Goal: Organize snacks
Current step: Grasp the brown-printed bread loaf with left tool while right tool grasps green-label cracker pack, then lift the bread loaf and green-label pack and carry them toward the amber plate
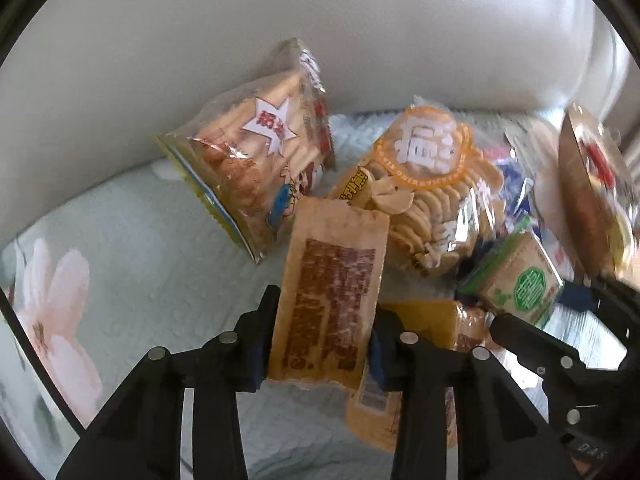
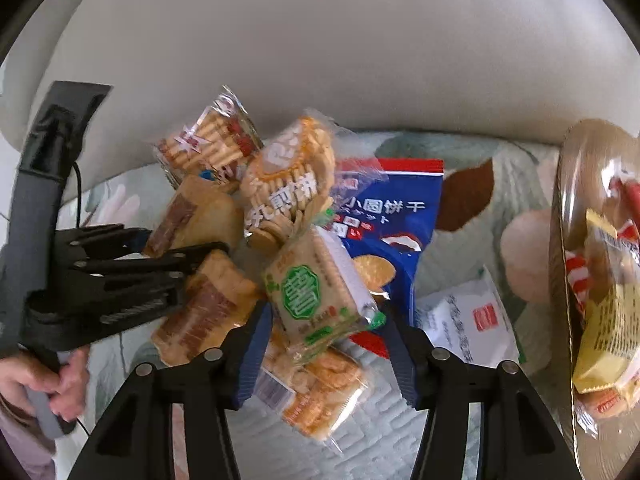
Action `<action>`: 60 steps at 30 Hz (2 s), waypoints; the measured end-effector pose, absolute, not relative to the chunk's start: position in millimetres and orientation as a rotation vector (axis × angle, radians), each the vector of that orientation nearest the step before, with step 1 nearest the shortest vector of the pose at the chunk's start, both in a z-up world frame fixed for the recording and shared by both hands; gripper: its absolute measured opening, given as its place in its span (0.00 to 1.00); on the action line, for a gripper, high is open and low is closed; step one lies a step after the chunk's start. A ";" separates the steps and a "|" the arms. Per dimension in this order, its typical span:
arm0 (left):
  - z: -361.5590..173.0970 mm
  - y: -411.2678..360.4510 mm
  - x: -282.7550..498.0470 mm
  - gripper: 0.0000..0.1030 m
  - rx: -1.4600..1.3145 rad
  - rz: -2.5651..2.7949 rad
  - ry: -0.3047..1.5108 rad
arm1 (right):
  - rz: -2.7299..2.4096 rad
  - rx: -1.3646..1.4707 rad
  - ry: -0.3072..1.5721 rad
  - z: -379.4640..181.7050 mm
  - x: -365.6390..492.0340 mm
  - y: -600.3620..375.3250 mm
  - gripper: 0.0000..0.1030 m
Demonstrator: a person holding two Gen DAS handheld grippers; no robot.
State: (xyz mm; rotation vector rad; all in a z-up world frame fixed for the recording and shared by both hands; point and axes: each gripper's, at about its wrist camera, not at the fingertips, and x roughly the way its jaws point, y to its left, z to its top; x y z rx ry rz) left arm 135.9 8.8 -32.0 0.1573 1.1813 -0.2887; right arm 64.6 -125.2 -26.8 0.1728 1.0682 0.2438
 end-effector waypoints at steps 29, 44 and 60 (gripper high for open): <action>-3.2 65.7 101.2 0.32 -0.055 -0.209 1.165 | 0.403 0.610 1.048 -38.3 66.6 -169.0 0.22; 5.6 82.1 95.3 0.31 -0.155 -0.150 1.101 | 0.440 0.662 0.990 -30.4 60.3 -168.5 0.16; 49.1 77.0 90.9 0.31 -0.224 -0.097 1.066 | 0.478 0.673 0.927 -3.9 48.9 -171.1 0.16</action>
